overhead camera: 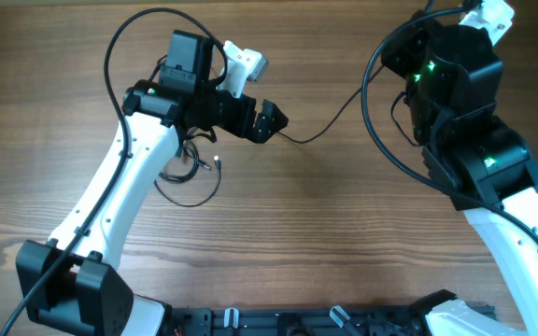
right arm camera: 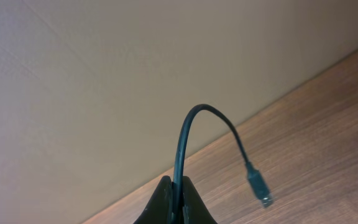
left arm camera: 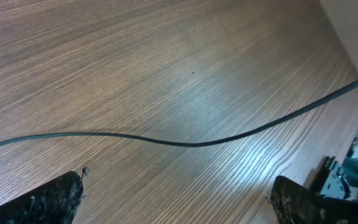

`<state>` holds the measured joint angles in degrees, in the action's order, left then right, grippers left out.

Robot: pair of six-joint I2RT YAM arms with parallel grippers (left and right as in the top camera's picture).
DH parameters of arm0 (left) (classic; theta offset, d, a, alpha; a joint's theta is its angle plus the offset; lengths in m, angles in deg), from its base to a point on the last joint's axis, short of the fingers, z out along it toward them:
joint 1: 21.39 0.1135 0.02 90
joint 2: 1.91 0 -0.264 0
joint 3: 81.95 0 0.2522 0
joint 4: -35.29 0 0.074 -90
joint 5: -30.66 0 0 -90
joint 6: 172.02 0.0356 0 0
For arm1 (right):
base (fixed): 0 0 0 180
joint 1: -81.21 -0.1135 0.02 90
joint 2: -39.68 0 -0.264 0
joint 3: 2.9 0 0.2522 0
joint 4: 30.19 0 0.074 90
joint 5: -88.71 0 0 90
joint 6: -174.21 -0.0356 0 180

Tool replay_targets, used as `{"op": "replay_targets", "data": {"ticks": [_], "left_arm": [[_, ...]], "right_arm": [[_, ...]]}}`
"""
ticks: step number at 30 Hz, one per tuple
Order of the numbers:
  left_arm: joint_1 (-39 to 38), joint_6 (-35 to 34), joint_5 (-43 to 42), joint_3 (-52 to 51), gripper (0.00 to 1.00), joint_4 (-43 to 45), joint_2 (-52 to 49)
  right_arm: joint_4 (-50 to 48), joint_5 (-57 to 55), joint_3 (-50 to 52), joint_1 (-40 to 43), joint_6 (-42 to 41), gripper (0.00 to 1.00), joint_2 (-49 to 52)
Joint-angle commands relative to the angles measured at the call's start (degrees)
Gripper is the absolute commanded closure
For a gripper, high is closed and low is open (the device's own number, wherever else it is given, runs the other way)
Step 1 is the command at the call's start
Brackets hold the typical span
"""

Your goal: Untangle cables

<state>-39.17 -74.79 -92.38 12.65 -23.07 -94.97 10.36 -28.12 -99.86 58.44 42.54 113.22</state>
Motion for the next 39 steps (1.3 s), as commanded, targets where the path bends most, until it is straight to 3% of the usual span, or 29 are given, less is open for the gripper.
{"op": "replay_targets", "data": {"ticks": [1, 3, 5, 7, 12, 17, 21, 24, 28, 34, 39], "left_arm": [[-2.0, 2.7, -0.6, 0.1, 0.0, 0.5, 0.4], [-3.9, 6.9, -3.0, 0.1, 0.0, 1.5, 0.4], [-6.8, 9.0, -0.2, 0.1, 0.0, 3.9, 0.4], [-7.2, 5.7, 6.0, 0.1, 0.0, 5.0, 0.3], [-6.8, 5.6, 6.3, 0.1, 0.0, 4.9, 0.1], [-5.0, -2.1, 20.4, 0.1, 0.0, 5.7, -1.2], [-2.9, -8.0, 19.6, 0.1, 0.0, 8.4, -5.1], [-4.3, -8.0, 10.2, 0.1, 0.0, 8.5, -10.3], [-8.4, -7.9, 9.3, 0.1, 0.0, 8.8, -15.7], [-12.4, -7.8, 9.7, 0.1, 0.01, 9.5, -21.4], [-14.6, -6.0, 14.7, 0.1, 0.0, 9.7, -24.7]], "right_arm": [[-0.9, 0.3, -0.8, 0.2, -2.4, 0.96, -0.3], [-2.8, 2.3, -0.8, 0.2, -2.4, 0.96, -0.4], [-4.5, 3.9, -0.8, 0.2, -2.4, 0.96, -0.4], [-4.7, 3.5, -1.9, 1.4, -1.9, 0.96, -0.8], [-4.6, 6.2, -15.5, 6.8, 3.5, 0.96, -1.1], [-4.3, -8.6, -28.8, 10.1, 16.5, 0.96, -1.1], [0.0, -3.5, -29.7, 10.1, 12.5, 0.96, -1.0], [1.4, 4.8, -29.7, 10.1, 8.3, 0.96, 1.1], [1.7, 9.2, -29.7, 10.1, 6.9, 0.96, 3.5], [9.7, -9.3, -29.7, 10.1, 8.7, 0.96, 5.9], [16.0, -9.4, -29.7, 10.1, 8.5, 0.96, 6.8]]}}
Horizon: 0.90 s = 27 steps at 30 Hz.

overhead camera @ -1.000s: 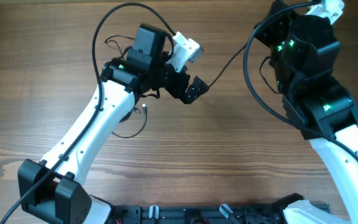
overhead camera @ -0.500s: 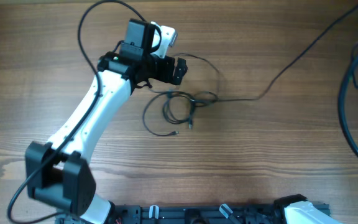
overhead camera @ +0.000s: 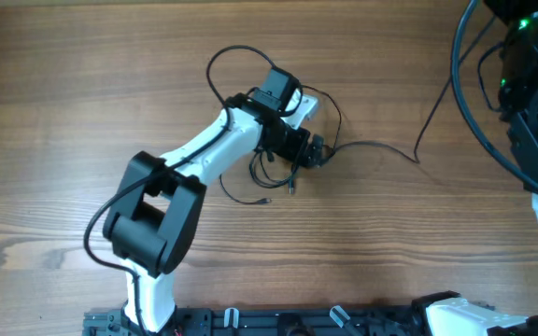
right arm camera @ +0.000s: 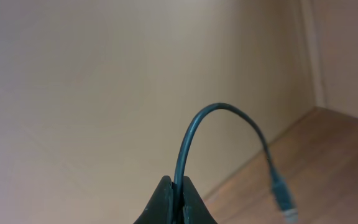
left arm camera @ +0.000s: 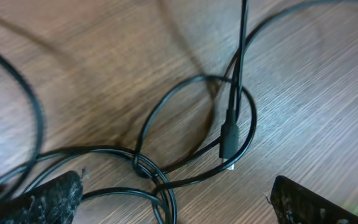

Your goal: Untangle cables

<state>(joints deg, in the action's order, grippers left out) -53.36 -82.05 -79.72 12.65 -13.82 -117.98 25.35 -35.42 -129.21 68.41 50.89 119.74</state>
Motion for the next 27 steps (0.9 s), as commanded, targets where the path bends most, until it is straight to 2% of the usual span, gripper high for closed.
{"op": "replay_targets", "data": {"ticks": [1, 6, 8, 11, 12, 15, 16, 18, 22, 25, 26, 27], "left_arm": [[-0.5, 1.2, 2.6, 0.1, 0.0, 1.2, -2.2], [-0.6, 1.3, 9.0, 0.1, 0.02, 2.8, -5.4], [-0.7, 1.3, 11.8, 0.1, 0.06, 3.6, -5.7], [-0.7, 1.3, 13.6, 0.1, 0.44, 5.7, -5.7], [-0.7, 1.3, 13.6, 0.1, 0.64, 5.6, -5.7], [-0.7, 2.6, 13.6, 0.1, 0.64, 3.6, -5.7], [-0.7, 2.6, 13.6, 0.1, 0.77, 3.2, -5.7], [-0.7, 2.5, 13.6, 0.2, 0.96, 2.1, -5.4], [-0.4, -1.2, 13.4, 0.2, 0.96, 1.9, -0.4], [0.8, -3.4, 12.3, 0.2, 0.94, 2.3, 8.7], [0.9, -1.4, 11.6, 0.2, 0.8, 1.7, 11.5], [0.6, 4.6, 10.1, 0.2, 0.64, 0.5, 12.7]], "right_arm": [[1.7, -1.6, -0.4, 0.1, 0.1, 0.96, 0.3], [3.5, 1.7, -0.4, 0.1, 0.1, 0.96, 0.3], [4.1, 1.9, -0.4, 0.1, 0.1, 0.96, 0.4], [5.2, 3.8, -0.4, 0.1, 0.0, 0.96, 0.4], [5.6, 3.8, -0.4, 0.1, 0.1, 0.96, 0.4], [5.9, 3.8, -0.4, 0.1, 0.1, 0.96, 0.4], [6.0, 3.9, -0.4, 0.1, 0.1, 0.96, 0.4], [6.6, 4.2, -0.4, 0.1, 0.1, 0.96, 0.4], [7.7, 4.2, -0.4, 0.1, 0.1, 0.96, 0.5], [8.2, 4.2, -0.4, 0.1, 0.1, 0.96, 0.9], [8.3, 4.2, -0.4, 0.1, 0.1, 0.96, 1.2], [8.3, 4.2, -0.3, 0.1, 0.0, 0.96, 1.6]]}}
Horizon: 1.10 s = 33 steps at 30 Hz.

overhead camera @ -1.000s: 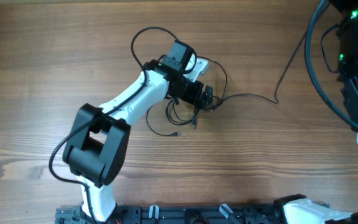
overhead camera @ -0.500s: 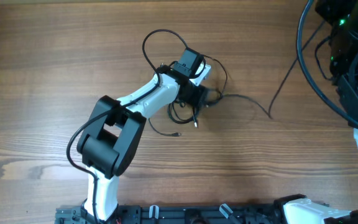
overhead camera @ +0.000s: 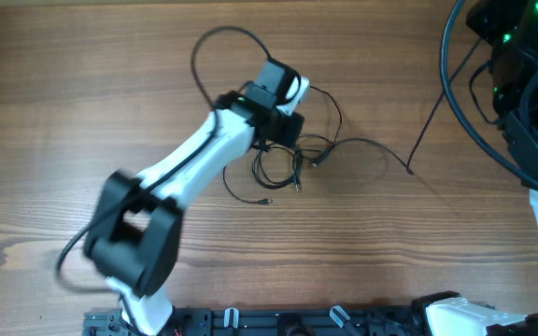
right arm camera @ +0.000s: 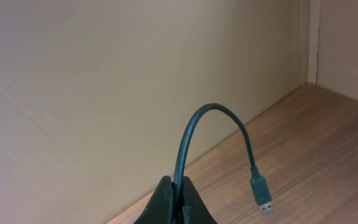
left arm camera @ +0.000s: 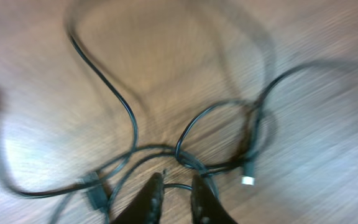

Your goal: Untangle cables

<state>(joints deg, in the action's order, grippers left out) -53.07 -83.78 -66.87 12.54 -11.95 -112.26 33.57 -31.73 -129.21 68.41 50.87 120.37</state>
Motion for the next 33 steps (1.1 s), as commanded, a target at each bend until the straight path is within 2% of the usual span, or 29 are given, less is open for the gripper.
{"op": "replay_targets", "data": {"ticks": [1, 2, 4, 7, 12, 14, 15, 17, 19, 20, 24, 30, 33], "left_arm": [[-0.5, 10.9, -3.4, 0.2, 0.34, -3.6, 6.5], [-1.2, 11.8, -3.5, 0.1, 0.18, -4.8, 5.7], [-3.2, 12.1, -3.5, -0.8, 0.01, -5.0, 3.1], [-5.4, 17.5, -3.3, -1.2, 0.0, -3.8, -1.5], [-6.1, 18.1, -3.1, -1.2, 0.02, 0.3, -7.7], [-6.1, 18.0, 1.1, -1.2, 0.13, 3.2, -9.3], [-6.1, 17.8, 4.5, -1.2, 0.24, 5.0, -10.1], [-6.0, 17.6, 7.2, -1.2, 0.51, 6.8, -10.8], [-5.9, 15.0, 7.2, -1.2, 0.91, 7.8, -10.8], [-5.9, 13.6, 7.2, -1.2, 0.96, 8.0, -10.6], [-5.9, 11.3, 7.2, -1.2, 0.96, 8.3, -6.4], [-5.9, 10.4, 7.0, -1.2, 0.96, 9.0, 8.4], [-3.4, 1.6, 7.0, -1.2, 0.96, 9.8, 15.1]], "right_arm": [[0.2, 0.6, -0.3, 0.1, -1.7, 0.96, 1.5], [0.2, 1.2, -0.3, 0.1, -1.8, 0.96, 1.9], [0.1, 2.1, -0.3, 0.1, -1.8, 0.96, 2.6], [0.2, 2.1, -0.3, 0.1, -1.8, 0.96, 3.1], [0.2, 2.1, -0.3, 0.1, -1.6, 0.96, 3.2], [0.2, 2.1, -0.3, 0.1, -1.5, 0.96, 3.2], [0.2, 2.1, -0.3, 0.1, -1.5, 0.96, 3.2], [0.2, 2.1, -0.3, 0.1, -1.5, 0.96, 3.2], [0.3, 2.1, -0.3, 0.1, -1.3, 0.96, 3.2], [0.3, 2.1, -0.4, 0.1, -1.2, 0.95, 3.2], [0.4, 2.0, -0.4, 0.1, -1.2, 0.96, 3.2], [0.5, 2.0, -0.4, 0.1, -1.2, 0.96, 3.2], [1.2, 1.4, -0.3, 0.1, -1.2, 0.96, 3.3]]}}
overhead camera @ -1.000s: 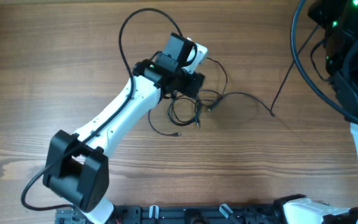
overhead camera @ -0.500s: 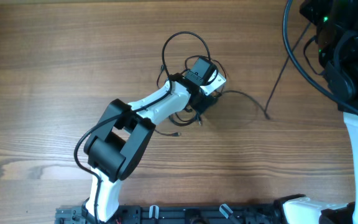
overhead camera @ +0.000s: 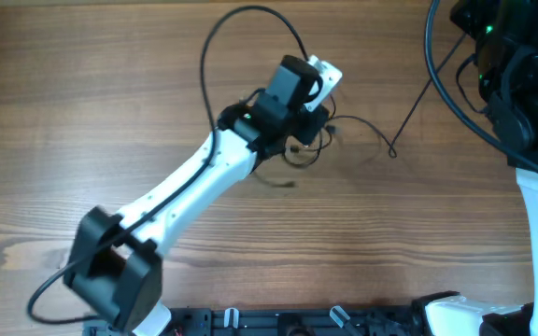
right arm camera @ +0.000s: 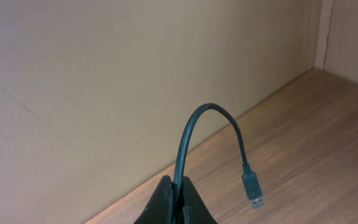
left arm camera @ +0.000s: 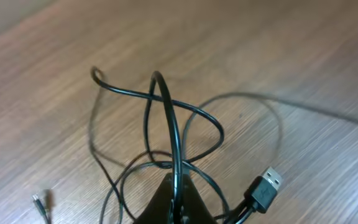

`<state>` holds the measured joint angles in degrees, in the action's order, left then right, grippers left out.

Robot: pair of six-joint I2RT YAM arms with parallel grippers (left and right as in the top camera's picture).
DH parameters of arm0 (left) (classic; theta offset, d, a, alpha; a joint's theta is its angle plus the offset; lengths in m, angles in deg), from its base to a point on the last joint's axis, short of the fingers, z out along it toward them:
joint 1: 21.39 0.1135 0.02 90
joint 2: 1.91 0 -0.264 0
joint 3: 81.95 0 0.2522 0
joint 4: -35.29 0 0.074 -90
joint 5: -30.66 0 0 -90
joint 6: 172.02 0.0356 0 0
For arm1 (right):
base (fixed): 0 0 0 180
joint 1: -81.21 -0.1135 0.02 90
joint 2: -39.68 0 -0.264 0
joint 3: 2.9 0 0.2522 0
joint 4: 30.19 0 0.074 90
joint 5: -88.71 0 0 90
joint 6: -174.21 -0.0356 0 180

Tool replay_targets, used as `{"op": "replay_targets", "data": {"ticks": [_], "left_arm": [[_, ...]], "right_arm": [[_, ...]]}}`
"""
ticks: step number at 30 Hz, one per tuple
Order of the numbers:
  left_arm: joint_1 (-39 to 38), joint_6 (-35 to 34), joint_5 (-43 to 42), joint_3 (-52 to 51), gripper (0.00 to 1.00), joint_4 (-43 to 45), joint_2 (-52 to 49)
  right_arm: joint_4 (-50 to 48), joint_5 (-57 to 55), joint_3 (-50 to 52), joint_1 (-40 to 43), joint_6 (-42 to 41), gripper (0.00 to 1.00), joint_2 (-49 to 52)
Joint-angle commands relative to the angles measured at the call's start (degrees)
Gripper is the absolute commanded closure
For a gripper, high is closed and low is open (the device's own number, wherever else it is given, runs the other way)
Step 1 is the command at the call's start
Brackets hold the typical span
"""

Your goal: Untangle cables

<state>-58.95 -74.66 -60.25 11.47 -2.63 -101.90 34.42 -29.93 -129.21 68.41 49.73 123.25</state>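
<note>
A tangle of thin black cables point(overhead camera: 299, 151) lies on the wooden table beneath my left gripper point(overhead camera: 318, 129). In the left wrist view the left gripper point(left arm camera: 176, 188) is shut on one strand point(left arm camera: 169, 118), which rises in a loop above the crossed coils. A black USB plug point(left arm camera: 265, 186) lies just to its right. One cable point(overhead camera: 409, 112) runs from the tangle up to the right arm point(overhead camera: 521, 84). The right gripper point(right arm camera: 178, 188) is shut on a dark cable point(right arm camera: 191, 127), held high, with the end plug point(right arm camera: 253, 191) dangling.
A small loose cable end point(overhead camera: 290, 185) lies near the tangle. The left arm's own wiring point(overhead camera: 241, 33) arcs over the far side of the table. A pale wall point(right arm camera: 135, 74) stands behind the table. The arm mounts sit on a black rail point(overhead camera: 288, 322) at the front edge.
The left gripper, which was low over the knot with its fingers nearly together, is now shut on one strand. The tangle has shifted toward the far right. The right gripper still holds its cable.
The left gripper first stood open over a single cable stretched across the table, while the right held a cable end aloft. Then the left was open over the tangle, then closing on the knot, and now grips a strand of it.
</note>
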Motion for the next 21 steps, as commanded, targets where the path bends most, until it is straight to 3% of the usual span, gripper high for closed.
{"op": "replay_targets", "data": {"ticks": [1, 2, 4, 8, 10, 11, 14, 18, 19, 21], "left_arm": [[3.8, -9.9, 0.4, -0.1, 0.96, 0.8, 6.5], [7.1, -14.7, 0.3, -0.1, 0.96, 1.2, 9.4], [11.2, -17.7, 0.3, -0.1, 0.96, 0.2, 11.5], [13.0, -18.3, 0.5, -0.2, 0.96, -6.6, 10.2], [13.2, -20.5, 4.6, -0.2, 0.96, -8.8, 8.3], [13.7, -23.2, 7.0, -0.2, 0.88, -9.7, 6.7], [14.2, -23.3, 3.7, -0.2, 0.8, -10.3, 3.5], [14.2, -23.3, 1.8, -0.2, 0.51, -9.8, 2.7], [14.2, -23.2, 1.3, -0.2, 0.5, -8.4, 3.4], [14.2, -22.6, -7.9, -0.1, 0.47, -5.2, 5.6]], "right_arm": [[0.7, -1.2, -0.3, 0.1, -0.1, 0.96, 0.5], [1.0, -2.4, -0.3, 0.1, -0.2, 0.96, 0.5], [1.1, -2.4, -0.3, 0.1, -0.2, 0.96, 0.5], [0.3, -2.1, -0.3, 0.1, -4.4, 0.96, 0.5], [0.0, -0.2, -0.3, 0.1, -5.1, 0.96, 0.5], [-0.2, 2.6, -0.3, 0.1, -5.1, 0.96, 0.5], [-0.3, 7.3, -0.3, 0.1, -4.9, 0.96, 0.5], [-1.1, 14.5, -0.3, 0.1, -4.7, 0.96, 0.5], [-1.9, 17.9, -0.3, 0.1, -4.5, 0.96, 0.5], [-4.0, 21.6, -0.3, 0.1, -4.5, 0.96, 0.5]]}}
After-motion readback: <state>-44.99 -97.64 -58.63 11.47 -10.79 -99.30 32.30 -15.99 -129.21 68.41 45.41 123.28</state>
